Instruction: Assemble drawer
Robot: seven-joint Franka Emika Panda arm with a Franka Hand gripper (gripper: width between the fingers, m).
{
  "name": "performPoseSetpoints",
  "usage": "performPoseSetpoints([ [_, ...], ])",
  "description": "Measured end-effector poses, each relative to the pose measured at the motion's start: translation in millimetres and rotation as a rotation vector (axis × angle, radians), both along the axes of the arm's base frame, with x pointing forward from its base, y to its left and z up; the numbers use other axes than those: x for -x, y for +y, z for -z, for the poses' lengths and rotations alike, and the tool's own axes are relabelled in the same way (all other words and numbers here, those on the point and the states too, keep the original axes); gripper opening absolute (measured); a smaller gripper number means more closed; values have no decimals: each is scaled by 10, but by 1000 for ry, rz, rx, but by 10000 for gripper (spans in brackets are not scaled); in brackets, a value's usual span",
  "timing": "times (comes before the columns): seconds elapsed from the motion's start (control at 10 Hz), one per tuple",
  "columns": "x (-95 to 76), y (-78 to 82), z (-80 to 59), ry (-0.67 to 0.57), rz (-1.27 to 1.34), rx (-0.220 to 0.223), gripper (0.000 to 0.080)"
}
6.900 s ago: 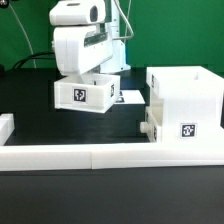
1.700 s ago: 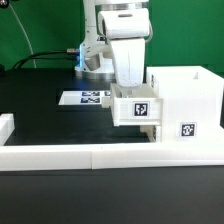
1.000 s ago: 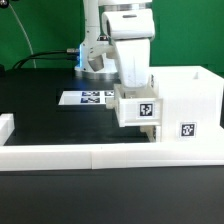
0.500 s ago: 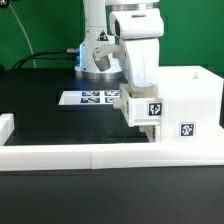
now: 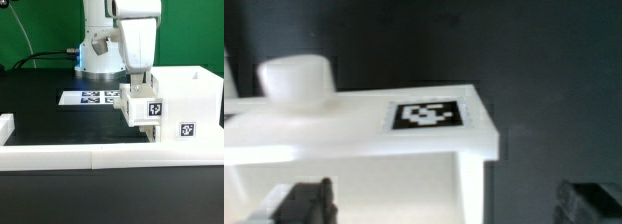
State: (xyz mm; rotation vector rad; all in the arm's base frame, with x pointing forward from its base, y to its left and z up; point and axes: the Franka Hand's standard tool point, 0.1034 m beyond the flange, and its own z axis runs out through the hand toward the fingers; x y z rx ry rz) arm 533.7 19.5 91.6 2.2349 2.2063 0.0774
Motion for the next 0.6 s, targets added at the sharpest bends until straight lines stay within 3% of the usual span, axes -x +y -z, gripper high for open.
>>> performPoseSetpoints([
  [0.1,-29,-90,-100,-11,3,8,641],
  [0.3,-49,-296,-152,-19,0,15,648],
  [0.5,-26,-505,-105,-14,-24,8,649],
  [0.6,3,-500,-27,0,-23,4,649],
])
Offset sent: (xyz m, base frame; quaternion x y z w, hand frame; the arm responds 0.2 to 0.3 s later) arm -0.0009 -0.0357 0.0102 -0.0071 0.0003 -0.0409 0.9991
